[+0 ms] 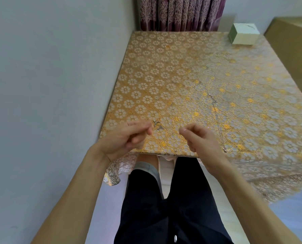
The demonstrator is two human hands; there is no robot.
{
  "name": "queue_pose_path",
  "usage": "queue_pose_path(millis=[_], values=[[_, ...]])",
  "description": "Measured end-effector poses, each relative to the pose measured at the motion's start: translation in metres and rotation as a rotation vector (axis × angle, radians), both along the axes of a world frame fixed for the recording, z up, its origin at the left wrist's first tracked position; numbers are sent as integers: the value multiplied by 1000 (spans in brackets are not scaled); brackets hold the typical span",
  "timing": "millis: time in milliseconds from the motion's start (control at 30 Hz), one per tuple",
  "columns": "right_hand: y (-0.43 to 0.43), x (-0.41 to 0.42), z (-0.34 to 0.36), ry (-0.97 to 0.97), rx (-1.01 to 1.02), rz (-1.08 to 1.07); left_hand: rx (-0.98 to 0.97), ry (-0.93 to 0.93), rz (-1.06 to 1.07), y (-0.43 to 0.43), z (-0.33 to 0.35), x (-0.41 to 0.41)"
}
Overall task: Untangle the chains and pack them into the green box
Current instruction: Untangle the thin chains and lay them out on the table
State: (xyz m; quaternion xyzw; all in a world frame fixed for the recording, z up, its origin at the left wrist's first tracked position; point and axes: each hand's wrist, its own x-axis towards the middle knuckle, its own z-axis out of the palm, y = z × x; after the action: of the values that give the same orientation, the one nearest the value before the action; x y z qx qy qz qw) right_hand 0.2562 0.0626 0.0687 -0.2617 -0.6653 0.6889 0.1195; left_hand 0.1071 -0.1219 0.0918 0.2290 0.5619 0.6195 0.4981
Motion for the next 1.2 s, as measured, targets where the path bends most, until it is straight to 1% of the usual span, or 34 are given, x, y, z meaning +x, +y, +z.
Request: queue_pose_path(millis=[100, 133, 200, 400, 467, 500, 567, 600, 700, 833, 1033, 1200], values=[[-6, 8, -10, -34, 150, 149, 218, -161, 98, 0, 4, -4], [-8, 10, -13, -61, 193, 193, 257, -197, 122, 1, 6, -4], [-12, 12, -19, -94, 207, 215, 288, -236, 156, 3, 7, -3], [-21, 15, -29, -140, 127, 112, 295, -403, 205, 6, 2, 3], [-21, 18, -29, -147, 40, 140, 339, -497, 253, 4, 1, -2], [-21, 19, -29, -138, -39, 162, 348, -524, 300, 3, 0, -6], [-21, 22, -30, -97, -268, 185, 318, -530, 397, 1, -2, -13], [-22, 23, -29, -79, -348, 183, 295, -530, 432, 0, -3, -14], [-24, 23, -26, -67, -436, 124, 265, -558, 501, 1, -10, -13], [-22, 22, -26, -47, -578, 59, 269, -598, 524, 2, -19, -13], [-19, 25, -33, -33, -593, 53, 250, -615, 534, 2, -23, -17], [-20, 26, -36, 30, -542, 31, 139, -545, 459, -2, -26, -18]])
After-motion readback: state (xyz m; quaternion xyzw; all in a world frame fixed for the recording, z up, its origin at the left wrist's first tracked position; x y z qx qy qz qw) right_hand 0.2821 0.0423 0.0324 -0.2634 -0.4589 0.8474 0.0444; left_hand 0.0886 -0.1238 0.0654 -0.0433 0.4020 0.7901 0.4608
